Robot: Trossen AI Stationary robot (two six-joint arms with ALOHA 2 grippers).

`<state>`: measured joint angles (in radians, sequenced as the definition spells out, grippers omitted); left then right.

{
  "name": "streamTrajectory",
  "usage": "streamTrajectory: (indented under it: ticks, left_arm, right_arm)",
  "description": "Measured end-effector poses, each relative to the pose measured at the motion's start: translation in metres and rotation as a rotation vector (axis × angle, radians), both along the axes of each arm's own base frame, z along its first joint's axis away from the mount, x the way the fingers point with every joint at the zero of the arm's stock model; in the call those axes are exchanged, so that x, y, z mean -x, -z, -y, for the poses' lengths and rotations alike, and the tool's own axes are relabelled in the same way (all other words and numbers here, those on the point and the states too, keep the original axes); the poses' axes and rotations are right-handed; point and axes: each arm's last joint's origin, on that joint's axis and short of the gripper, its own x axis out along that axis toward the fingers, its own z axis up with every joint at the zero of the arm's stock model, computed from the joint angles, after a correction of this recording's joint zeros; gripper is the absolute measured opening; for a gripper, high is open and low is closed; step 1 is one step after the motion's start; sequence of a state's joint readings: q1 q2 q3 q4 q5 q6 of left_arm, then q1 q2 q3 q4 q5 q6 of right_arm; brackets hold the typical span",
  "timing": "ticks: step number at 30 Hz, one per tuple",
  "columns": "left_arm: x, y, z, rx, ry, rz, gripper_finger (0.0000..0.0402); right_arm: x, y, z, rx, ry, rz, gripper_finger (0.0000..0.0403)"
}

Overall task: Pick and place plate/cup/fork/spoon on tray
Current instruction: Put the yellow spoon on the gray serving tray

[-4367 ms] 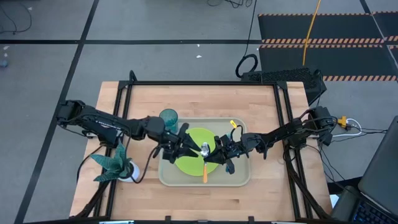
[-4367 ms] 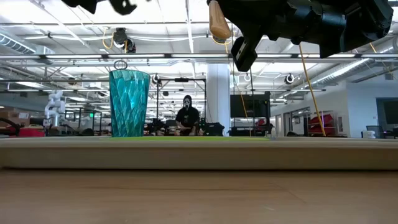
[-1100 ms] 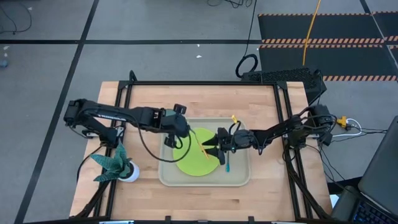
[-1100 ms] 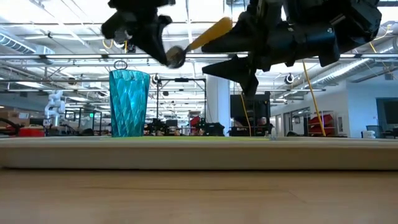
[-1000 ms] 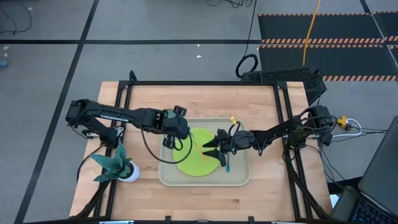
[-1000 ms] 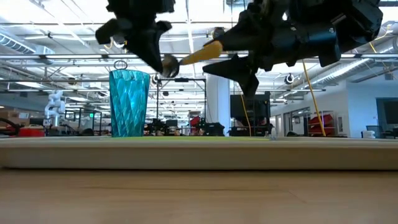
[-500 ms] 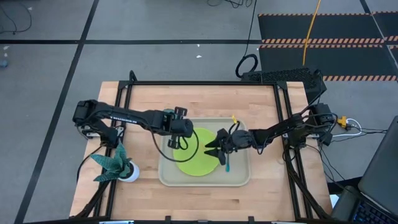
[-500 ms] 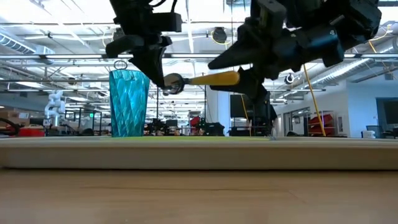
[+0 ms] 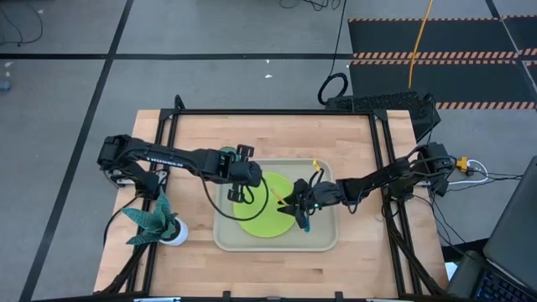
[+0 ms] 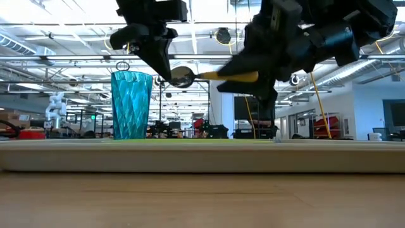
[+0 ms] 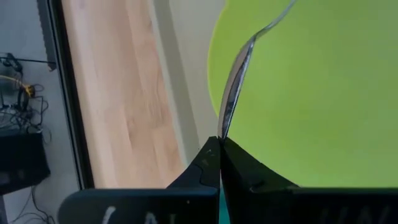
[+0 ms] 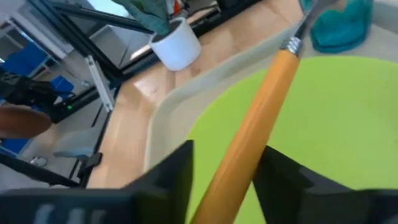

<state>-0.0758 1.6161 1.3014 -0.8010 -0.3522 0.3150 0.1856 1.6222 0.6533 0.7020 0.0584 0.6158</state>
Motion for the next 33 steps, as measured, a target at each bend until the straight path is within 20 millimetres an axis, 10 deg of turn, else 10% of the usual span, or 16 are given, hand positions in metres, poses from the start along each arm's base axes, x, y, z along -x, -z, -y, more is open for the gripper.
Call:
streamTrajectory:
  ticks: [5, 33]
  left_arm:
    - [0.002, -0.001, 0.006, -0.002, 0.032, -0.015, 0.0001]
    - [-0.006, -0.004, -0.009, -0.136, 0.076, 0.015, 0.0041]
  right_arm:
    - [0.003, 0.009, 0.003, 0.019, 0.048, -0.075, 0.0018]
    - [0.022, 0.012, 0.002, -0.157, 0.173, -0.172, 0.0004]
